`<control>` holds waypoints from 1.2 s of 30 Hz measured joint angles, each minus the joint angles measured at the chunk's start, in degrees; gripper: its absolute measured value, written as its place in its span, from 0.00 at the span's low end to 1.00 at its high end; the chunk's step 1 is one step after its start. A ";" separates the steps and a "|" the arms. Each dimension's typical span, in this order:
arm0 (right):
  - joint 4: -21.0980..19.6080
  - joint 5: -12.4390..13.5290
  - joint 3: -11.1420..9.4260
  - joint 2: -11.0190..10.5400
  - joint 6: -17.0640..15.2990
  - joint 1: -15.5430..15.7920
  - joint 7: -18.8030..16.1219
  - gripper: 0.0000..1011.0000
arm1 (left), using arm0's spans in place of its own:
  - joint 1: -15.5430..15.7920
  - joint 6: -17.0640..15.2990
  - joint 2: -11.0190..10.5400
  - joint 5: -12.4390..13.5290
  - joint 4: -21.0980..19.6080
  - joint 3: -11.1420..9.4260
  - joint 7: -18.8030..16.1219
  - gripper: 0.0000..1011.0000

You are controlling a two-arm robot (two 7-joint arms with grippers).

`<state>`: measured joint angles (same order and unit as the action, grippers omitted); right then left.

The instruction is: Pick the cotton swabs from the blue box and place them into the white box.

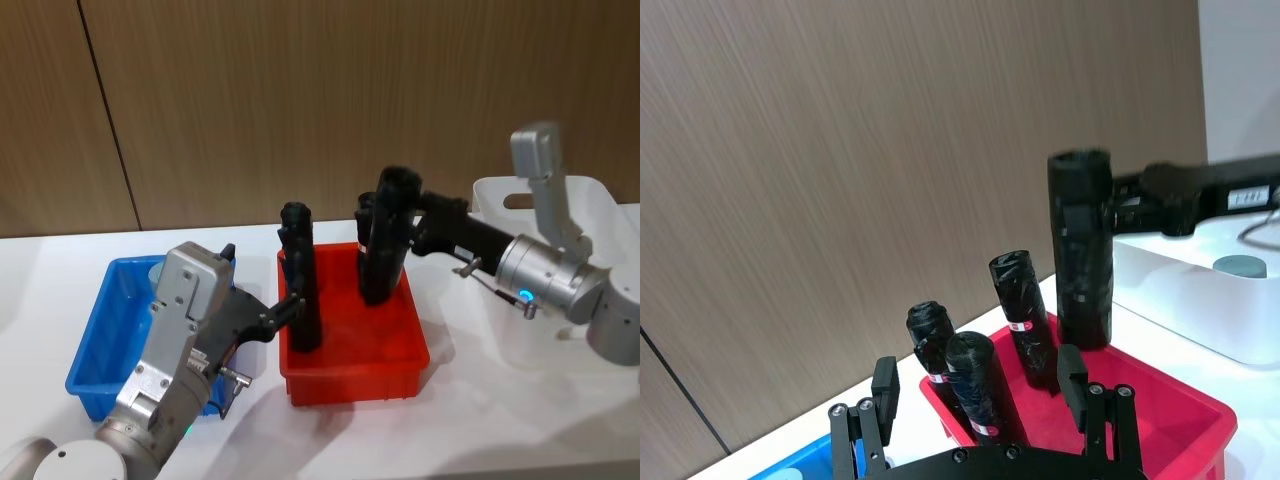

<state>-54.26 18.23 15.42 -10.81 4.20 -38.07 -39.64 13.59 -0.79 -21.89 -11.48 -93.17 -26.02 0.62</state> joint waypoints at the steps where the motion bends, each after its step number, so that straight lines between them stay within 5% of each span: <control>1: -0.94 0.11 -0.13 -0.18 -0.30 0.29 0.31 0.44 | 0.00 0.00 0.00 0.00 0.00 0.00 0.00 0.99; 19: -14.35 -1.89 -3.23 -3.91 -3.88 3.80 9.45 0.44 | 0.00 0.00 0.00 0.00 0.00 0.00 0.00 0.99; 36: -12.79 -8.68 -5.93 -6.26 -6.60 2.23 18.77 0.44 | 0.00 0.00 0.00 0.00 0.00 0.00 0.00 0.99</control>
<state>-67.05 9.55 9.49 -17.07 -2.40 -35.85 -20.88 13.59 -0.79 -21.89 -11.48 -93.17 -26.03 0.62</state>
